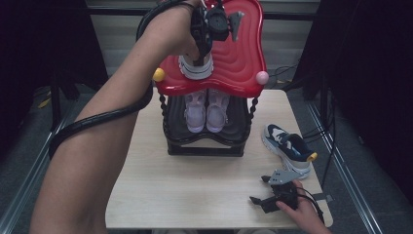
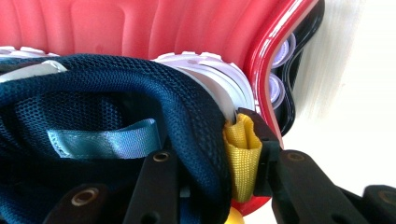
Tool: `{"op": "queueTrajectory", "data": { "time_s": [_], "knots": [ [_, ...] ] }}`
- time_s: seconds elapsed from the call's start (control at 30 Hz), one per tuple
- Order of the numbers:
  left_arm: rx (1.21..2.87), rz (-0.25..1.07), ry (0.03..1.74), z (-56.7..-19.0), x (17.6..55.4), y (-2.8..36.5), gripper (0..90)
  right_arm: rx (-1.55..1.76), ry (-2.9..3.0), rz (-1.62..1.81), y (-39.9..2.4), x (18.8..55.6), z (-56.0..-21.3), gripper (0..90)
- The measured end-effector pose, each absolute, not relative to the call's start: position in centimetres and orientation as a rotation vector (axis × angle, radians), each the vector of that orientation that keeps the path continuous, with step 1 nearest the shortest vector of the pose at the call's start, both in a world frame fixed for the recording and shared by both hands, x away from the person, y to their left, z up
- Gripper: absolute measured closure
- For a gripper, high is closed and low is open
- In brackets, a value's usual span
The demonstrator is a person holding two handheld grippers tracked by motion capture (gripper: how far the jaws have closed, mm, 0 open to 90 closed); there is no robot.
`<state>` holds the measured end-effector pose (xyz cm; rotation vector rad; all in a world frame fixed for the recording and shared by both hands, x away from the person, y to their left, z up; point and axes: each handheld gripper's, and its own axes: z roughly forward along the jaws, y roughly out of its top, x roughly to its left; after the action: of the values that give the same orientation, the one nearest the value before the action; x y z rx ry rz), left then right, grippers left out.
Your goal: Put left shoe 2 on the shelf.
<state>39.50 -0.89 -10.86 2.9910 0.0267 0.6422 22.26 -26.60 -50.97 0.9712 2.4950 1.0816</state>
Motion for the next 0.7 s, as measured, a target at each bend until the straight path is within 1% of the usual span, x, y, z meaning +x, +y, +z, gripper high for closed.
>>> {"op": "queueTrajectory", "data": {
  "time_s": [0.37, 0.7],
  "knots": [
    [2.987, 0.629, 0.008, -11.10, 39.48, -0.69, 70.0, 0.970, 2.497, 1.083, -26.59, 22.29, -50.98, 12.0],
    [2.989, 0.683, 0.008, -11.09, 39.48, -0.57, 69.5, 0.972, 2.497, 1.083, -26.58, 22.29, -50.98, 12.0]
  ]
}}
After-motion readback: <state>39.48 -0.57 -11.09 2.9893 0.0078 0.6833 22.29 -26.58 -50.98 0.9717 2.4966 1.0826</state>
